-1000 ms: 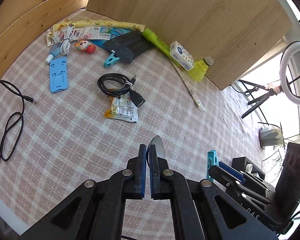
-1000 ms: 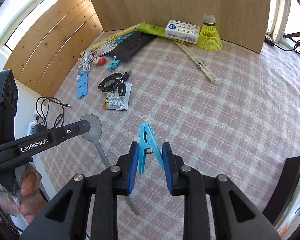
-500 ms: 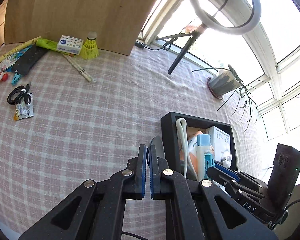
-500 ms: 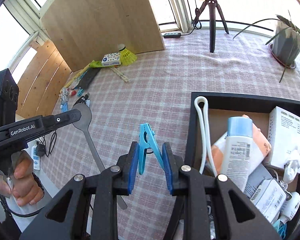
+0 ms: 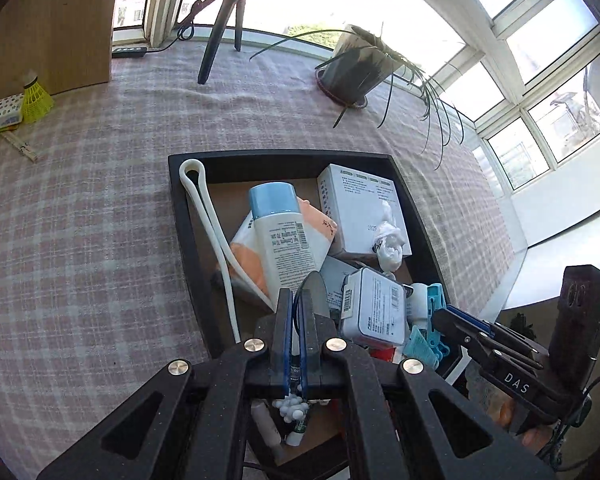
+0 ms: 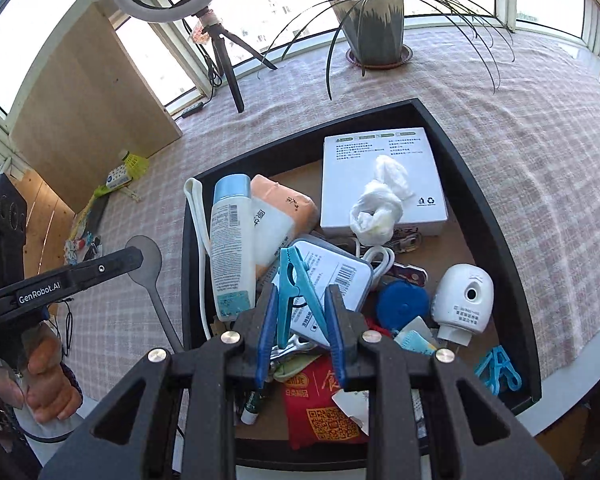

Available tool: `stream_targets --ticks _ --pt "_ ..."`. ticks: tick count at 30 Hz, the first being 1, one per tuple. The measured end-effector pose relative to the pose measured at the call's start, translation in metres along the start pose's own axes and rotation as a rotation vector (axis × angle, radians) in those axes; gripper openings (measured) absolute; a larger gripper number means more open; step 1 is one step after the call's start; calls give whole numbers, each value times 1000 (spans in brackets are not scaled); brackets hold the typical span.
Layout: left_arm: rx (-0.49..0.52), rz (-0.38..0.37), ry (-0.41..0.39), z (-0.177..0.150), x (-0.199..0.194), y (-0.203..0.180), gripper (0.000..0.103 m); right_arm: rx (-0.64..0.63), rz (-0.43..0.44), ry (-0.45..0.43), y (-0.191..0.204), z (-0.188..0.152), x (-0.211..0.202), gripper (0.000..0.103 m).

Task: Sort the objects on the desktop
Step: 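Carry the grey spoon and teal clothespin toward the black tray, then open the left gripper over the tray while the right gripper releases the clothespin, then move both grippers back over the table toward the black USB cable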

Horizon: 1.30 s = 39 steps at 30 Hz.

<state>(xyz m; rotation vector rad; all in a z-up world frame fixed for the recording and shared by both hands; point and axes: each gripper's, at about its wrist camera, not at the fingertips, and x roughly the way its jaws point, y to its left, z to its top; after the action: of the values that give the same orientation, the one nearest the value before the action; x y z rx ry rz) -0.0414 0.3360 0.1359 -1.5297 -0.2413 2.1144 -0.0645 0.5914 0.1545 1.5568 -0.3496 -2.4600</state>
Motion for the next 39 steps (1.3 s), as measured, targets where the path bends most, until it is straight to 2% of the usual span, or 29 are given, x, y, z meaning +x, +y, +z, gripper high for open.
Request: stream_targets --ticks 7,10,12,13,14,16,17,23,29,33,39 --pt "49 -1 22 0 13 -27 2 45 -33 -15 -27 -8 -11 24" --pt "70 1 5 1 12 -35 3 52 -39 -17 -32 -9 -13 24" --pt "66 7 -1 3 12 -35 19 52 -43 -17 -34 -10 -14 24" --pt "57 5 -2 4 10 -33 38 45 -40 -20 -34 -10 -15 25" --pt "53 4 -14 4 7 -31 40 41 -37 -23 -34 -10 -15 29" --pt "64 24 -28 4 4 -29 40 60 -48 -21 -34 -10 -15 49" --pt "62 29 -31 4 2 -26 40 68 -47 -30 -34 -9 -16 50" --pt "41 85 -54 6 -11 -5 40 71 -47 -31 -25 -5 -14 51" --pt "-11 127 -68 6 -28 34 40 20 -23 -27 8 5 -6 51" --pt "-54 170 -82 6 -42 67 40 7 -4 -21 25 10 0 51" --pt "-139 234 -107 5 -70 134 40 -51 35 -10 72 18 16 51"
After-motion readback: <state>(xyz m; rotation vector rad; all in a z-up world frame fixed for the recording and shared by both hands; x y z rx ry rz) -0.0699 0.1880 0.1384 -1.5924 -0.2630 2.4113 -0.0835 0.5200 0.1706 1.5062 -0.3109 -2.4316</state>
